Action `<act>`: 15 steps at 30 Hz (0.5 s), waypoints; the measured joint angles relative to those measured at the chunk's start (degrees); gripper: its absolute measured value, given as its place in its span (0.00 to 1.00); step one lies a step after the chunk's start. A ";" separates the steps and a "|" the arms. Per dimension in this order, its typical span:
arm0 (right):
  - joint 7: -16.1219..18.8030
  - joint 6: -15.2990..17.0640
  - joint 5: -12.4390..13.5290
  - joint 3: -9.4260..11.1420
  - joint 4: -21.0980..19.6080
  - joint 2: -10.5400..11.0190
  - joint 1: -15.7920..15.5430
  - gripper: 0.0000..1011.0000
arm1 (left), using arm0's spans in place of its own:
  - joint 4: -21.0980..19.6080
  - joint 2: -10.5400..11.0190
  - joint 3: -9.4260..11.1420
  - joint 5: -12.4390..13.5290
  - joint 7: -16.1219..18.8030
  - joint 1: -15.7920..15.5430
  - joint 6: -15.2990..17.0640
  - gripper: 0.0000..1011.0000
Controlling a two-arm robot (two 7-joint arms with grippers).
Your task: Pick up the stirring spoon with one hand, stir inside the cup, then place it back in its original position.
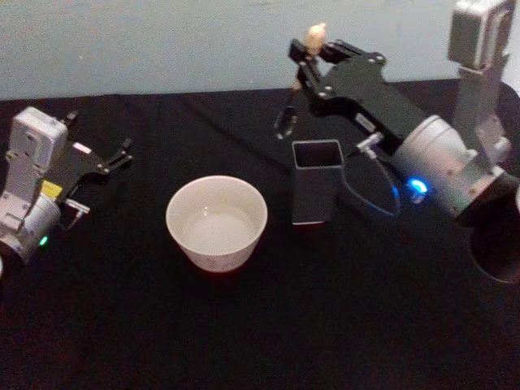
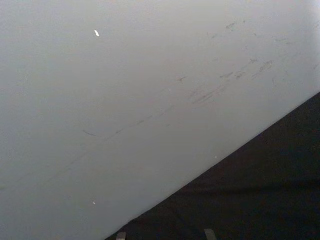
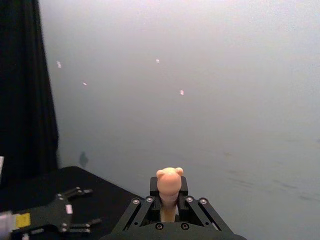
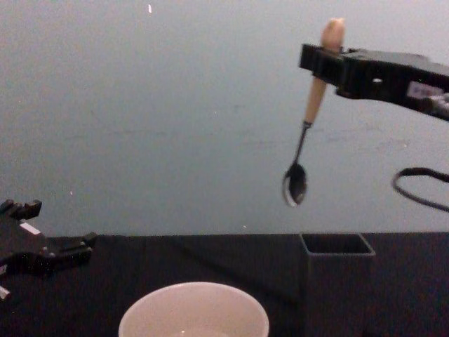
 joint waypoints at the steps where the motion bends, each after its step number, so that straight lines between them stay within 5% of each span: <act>1: -0.51 0.61 -0.20 0.62 -0.84 0.44 -0.53 0.19 | 0.00 0.00 0.00 0.00 0.00 0.00 0.00 0.99; 15: -4.21 4.88 -2.67 3.37 -3.87 1.12 -4.07 0.19 | 0.00 0.00 0.00 0.00 0.00 0.00 0.00 0.99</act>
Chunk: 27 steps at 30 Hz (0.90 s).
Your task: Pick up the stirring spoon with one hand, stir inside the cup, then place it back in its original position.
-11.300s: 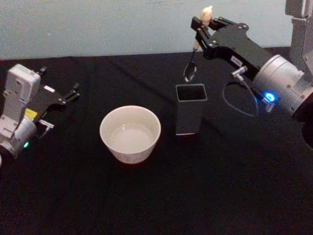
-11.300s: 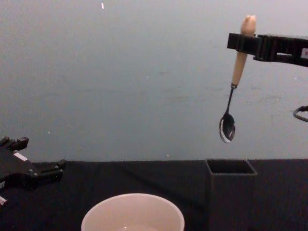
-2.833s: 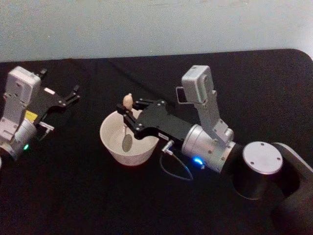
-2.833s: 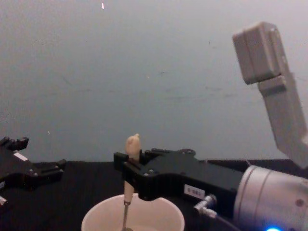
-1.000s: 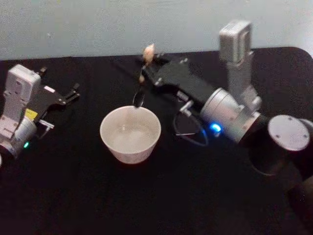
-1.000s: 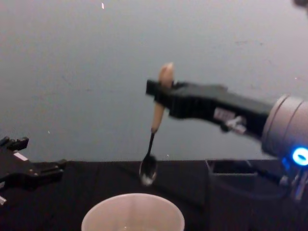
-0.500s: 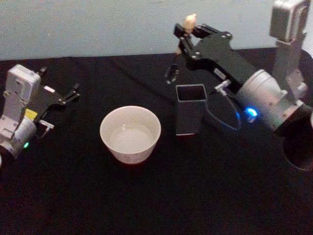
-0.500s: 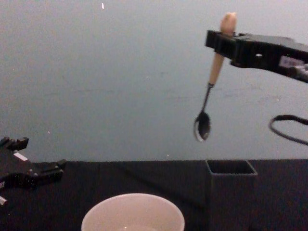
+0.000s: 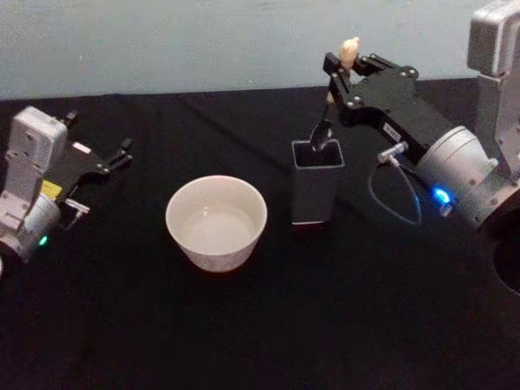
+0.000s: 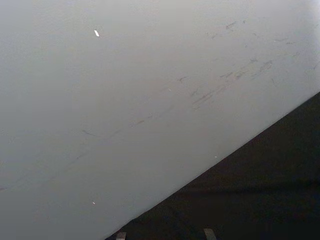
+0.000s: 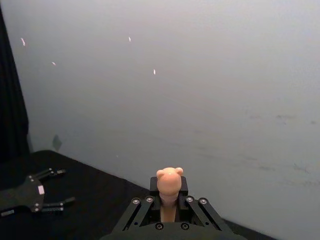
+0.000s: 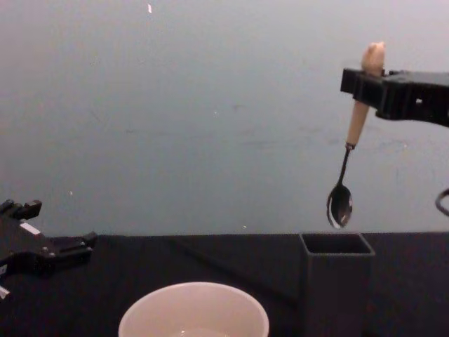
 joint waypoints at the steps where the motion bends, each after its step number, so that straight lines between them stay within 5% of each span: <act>1: -0.29 0.47 -0.39 0.00 0.09 -0.29 -0.06 0.19 | 0.00 0.00 0.00 0.01 0.00 0.00 0.00 0.99; 27: -3.31 7.61 -6.70 -1.48 5.60 -5.91 0.52 0.19 | 0.00 0.00 0.00 0.01 0.00 0.00 0.00 0.99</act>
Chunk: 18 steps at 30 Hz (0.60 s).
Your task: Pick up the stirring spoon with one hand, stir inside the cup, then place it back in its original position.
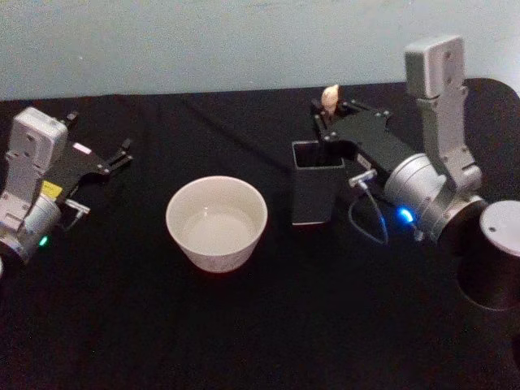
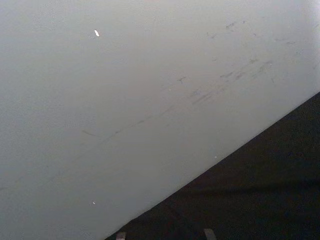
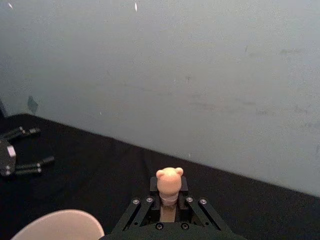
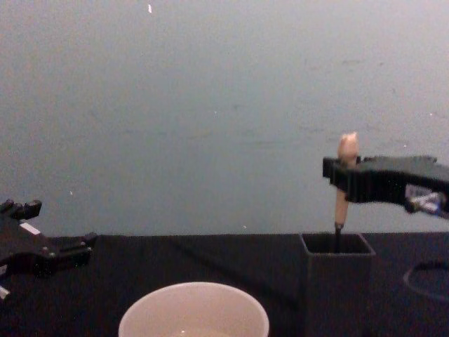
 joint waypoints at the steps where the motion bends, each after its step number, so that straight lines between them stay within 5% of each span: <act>1: -0.05 0.14 -0.26 -0.13 0.35 -0.16 0.07 0.19 | 0.00 0.00 0.00 0.00 0.00 0.00 0.00 0.99; 18: -0.22 1.96 -4.46 -1.41 5.85 -2.60 1.40 0.19 | 0.00 0.00 0.00 0.00 0.00 0.00 0.00 0.99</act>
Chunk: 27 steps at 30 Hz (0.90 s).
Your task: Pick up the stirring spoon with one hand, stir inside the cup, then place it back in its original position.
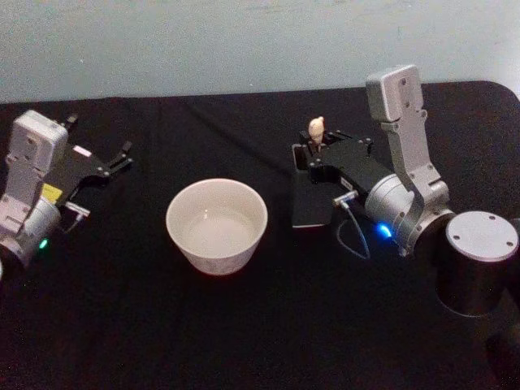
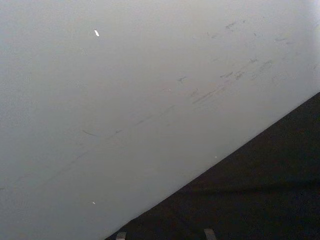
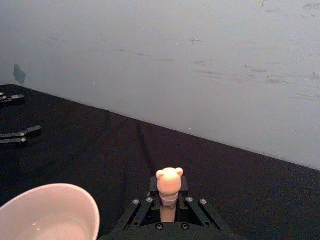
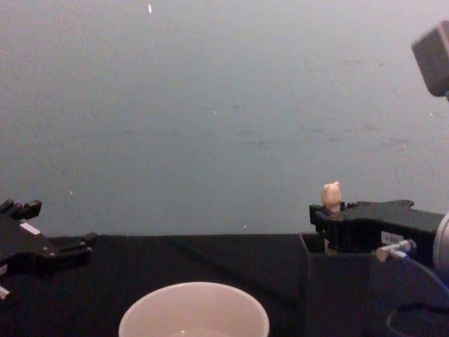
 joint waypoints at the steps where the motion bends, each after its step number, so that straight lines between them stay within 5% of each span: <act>1: 0.01 0.00 0.01 0.00 -0.01 0.02 0.00 0.19 | 0.00 0.00 0.00 0.00 0.00 0.00 0.00 0.99; 14: 0.04 -0.06 0.27 0.08 -0.33 0.17 -0.10 0.22 | 0.00 0.00 0.00 0.00 0.00 0.00 0.00 0.99; 27: 0.06 -0.13 0.49 0.15 -0.47 0.25 -0.16 0.65 | 0.00 0.00 0.00 0.00 0.00 0.00 0.00 0.99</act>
